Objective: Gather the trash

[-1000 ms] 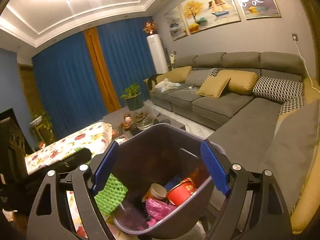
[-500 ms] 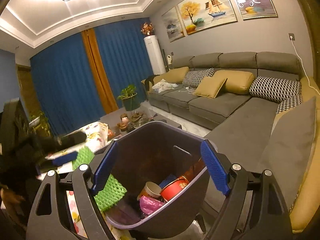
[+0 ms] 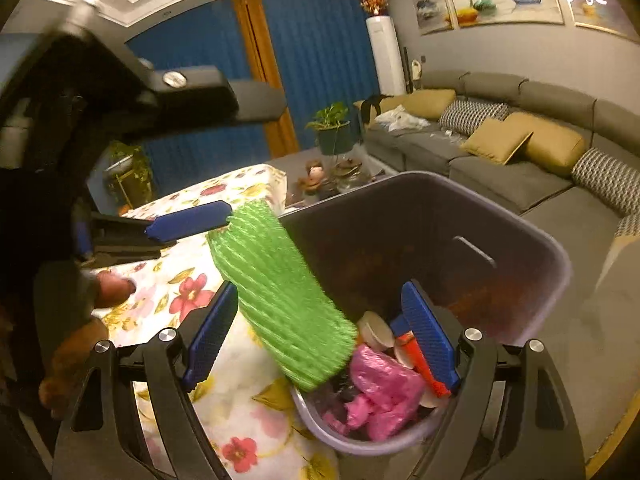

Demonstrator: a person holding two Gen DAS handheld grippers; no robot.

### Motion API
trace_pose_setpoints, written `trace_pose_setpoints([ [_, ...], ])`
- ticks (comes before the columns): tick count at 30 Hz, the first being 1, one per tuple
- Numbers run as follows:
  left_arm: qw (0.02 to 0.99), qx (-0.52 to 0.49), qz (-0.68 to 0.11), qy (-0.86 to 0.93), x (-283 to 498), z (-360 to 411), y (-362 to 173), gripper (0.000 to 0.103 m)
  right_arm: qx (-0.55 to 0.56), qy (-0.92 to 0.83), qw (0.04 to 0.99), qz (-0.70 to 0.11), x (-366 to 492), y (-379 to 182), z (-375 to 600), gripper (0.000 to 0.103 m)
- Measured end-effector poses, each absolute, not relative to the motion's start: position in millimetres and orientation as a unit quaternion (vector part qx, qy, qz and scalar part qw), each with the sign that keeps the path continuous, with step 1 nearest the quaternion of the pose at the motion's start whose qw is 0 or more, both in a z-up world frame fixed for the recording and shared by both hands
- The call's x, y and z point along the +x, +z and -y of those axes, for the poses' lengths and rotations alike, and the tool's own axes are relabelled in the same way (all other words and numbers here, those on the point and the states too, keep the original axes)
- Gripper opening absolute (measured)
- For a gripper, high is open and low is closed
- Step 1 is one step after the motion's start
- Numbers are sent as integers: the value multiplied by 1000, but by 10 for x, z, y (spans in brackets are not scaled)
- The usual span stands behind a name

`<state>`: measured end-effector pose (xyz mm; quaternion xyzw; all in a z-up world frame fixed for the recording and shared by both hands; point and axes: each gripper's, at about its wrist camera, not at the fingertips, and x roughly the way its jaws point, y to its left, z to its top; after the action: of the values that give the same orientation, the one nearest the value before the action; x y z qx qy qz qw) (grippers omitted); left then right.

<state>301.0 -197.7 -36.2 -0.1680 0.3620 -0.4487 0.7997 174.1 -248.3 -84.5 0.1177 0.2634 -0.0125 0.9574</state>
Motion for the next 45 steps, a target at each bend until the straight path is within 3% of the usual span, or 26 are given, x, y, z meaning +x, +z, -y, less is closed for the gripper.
trace_pose_setpoints([
  [8,790,-171,-366,-460,2958,1934,-365,97,151,-35,933,-325,2055,-955,2651,81],
  [17,917,-55,-288,-272,2386,1382,-218,97,107,-87,957,-256,1616,-720,2614,82],
  [20,943,-25,-263,-201,2128,1185,-250,97,74,-107,967,-221,1381,-616,2450,89],
  [24,956,-18,-251,-152,1831,902,-267,97,54,-109,976,-182,1071,-498,2229,97],
  [45,980,3,-197,-34,627,30,-156,97,32,-61,987,-143,91,-299,1315,97],
])
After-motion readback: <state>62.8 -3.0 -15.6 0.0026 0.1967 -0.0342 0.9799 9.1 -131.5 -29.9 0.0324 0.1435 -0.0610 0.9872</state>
